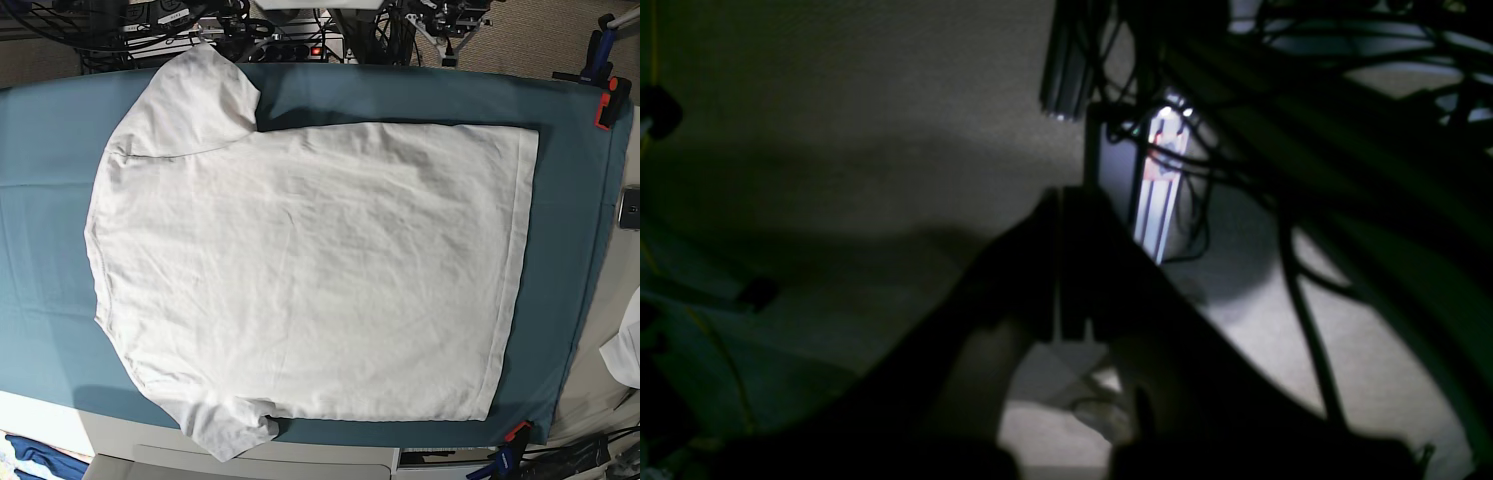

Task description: Fold the T-shirt properly

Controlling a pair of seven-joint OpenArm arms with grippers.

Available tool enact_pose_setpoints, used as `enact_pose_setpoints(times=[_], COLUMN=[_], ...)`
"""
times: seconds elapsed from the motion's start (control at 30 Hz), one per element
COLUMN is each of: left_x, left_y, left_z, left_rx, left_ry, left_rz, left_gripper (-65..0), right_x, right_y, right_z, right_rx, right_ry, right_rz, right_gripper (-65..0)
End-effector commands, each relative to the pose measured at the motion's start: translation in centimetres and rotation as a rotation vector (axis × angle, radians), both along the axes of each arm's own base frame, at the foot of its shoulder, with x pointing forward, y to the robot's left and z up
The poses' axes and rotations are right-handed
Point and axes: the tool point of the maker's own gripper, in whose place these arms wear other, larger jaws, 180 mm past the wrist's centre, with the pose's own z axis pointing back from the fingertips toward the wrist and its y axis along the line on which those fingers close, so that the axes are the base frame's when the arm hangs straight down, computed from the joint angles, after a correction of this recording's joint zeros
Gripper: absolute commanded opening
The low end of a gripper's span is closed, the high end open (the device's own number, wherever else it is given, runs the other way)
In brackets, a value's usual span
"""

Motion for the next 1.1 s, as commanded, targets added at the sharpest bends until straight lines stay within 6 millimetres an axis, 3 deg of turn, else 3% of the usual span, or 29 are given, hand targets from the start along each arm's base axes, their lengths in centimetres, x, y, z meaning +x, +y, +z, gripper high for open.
enact_pose_setpoints(times=[0.0, 0.6, 0.83, 1.07], left_x=[0.0, -0.4, -1.9, -5.2], left_y=[-0.6, -0.5, 3.2, 7.1], left_z=[0.0, 0.0, 0.8, 3.9], left_rx=[-0.011, -0.013, 0.093, 0.127], left_ry=[-0.004, 0.005, -0.002, -0.003], left_rz=[0.0, -0.001, 0.002, -0.055], left_gripper=[-65.0, -65.0, -65.0, -65.0], right_x=[0.4, -1.0, -3.4, -7.5], right_y=[-0.3, -0.9, -4.9, -9.2], right_z=[0.1, -0.1, 1.2, 4.5], right_rx=[-0.003, -0.026, -0.103, -0.182], right_ry=[-0.011, 0.05, 0.009, -0.013], right_rz=[-0.008, -0.015, 0.011, 0.065], right_gripper=[-65.0, -65.0, -65.0, -65.0])
